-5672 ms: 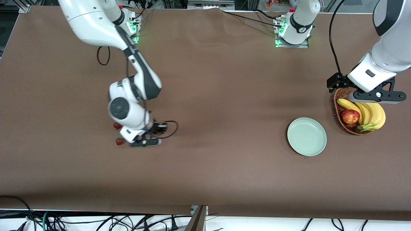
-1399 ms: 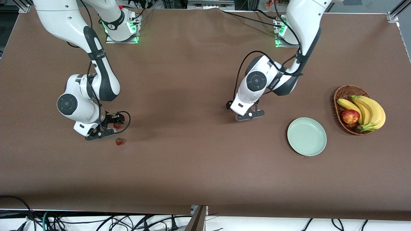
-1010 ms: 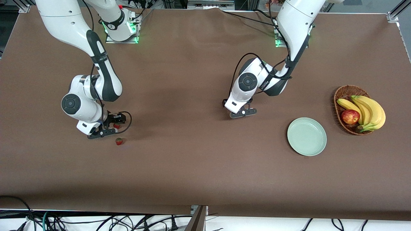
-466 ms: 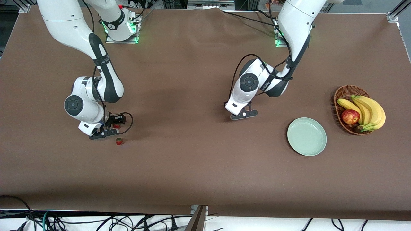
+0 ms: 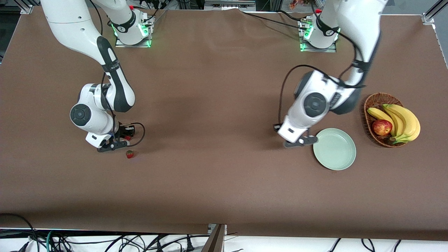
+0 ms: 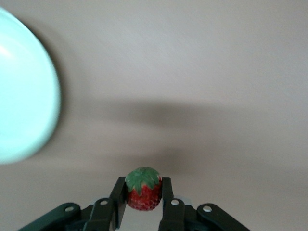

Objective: Collect all strawberries into plate
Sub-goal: 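Carry the strawberry to the plate with the left gripper and release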

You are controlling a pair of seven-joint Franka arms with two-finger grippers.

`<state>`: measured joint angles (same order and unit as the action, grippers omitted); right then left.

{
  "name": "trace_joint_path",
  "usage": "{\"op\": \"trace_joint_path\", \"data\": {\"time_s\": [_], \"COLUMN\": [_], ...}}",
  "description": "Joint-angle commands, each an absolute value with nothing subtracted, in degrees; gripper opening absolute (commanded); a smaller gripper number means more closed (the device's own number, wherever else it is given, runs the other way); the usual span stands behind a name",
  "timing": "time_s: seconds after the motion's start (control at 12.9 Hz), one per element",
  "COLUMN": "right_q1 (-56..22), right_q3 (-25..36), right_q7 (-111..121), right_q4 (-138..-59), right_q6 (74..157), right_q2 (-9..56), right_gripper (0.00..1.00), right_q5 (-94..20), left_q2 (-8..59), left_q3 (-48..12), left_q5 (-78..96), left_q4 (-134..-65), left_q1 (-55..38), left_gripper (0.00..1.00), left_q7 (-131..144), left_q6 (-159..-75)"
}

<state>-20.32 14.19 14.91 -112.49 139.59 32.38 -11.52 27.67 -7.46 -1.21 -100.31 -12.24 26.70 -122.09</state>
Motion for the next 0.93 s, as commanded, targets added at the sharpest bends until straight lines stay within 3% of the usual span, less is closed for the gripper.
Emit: {"op": "trace_joint_path", "data": {"time_s": [0.0, 0.39, 0.47, 0.54, 0.62, 0.7, 0.85], "right_q1": [-20.0, -20.6, -20.6, -20.7, -20.9, -22.7, -28.9], "right_q3": [12.4, 7.1, 4.9, 2.7, 0.2, -0.8, -0.8], "right_q7": [15.6, 6.2, 2.3, -3.0, -8.6, -13.9, -24.2], "right_q4": [-113.0, -110.8, -109.3, -107.3, -104.9, -102.3, -97.8], "right_q6": [140.0, 139.7, 138.0, 136.0, 133.9, 132.6, 132.5], "right_q2": [30.5, 29.9, 29.4, 29.4, 29.5, 30.0, 32.2], "right_gripper": [0.29, 0.28, 0.28, 0.28, 0.28, 0.28, 0.28], "right_q5": [-13.2, -13.2, -13.1, -13.1, -13.0, -12.8, -12.4], "left_q2": [28.3, 34.4, 35.4, 36.0, 36.1, 36.0, 35.9], "left_q3": [-8.1, -8.1, -8.2, -8.2, -8.2, -8.2, -8.2], "left_q5": [-2.7, -10.8, -11.7, -11.6, -11.7, -11.7, -11.7], "left_q4": [-99.6, -100.0, -100.1, -100.1, -100.1, -99.9, -99.6], "left_q1": [-4.9, 2.1, 3.6, 3.9, 4.0, 4.1, 4.1], "left_gripper": [0.13, 0.16, 0.22, 0.47, 0.84, 1.00, 1.00], "left_q7": [11.7, -3.0, -5.2, -6.3, -6.5, -6.5, -6.5], "left_q6": [-121.0, -128.4, -130.1, -130.3, -130.3, -130.2, -129.9]}}
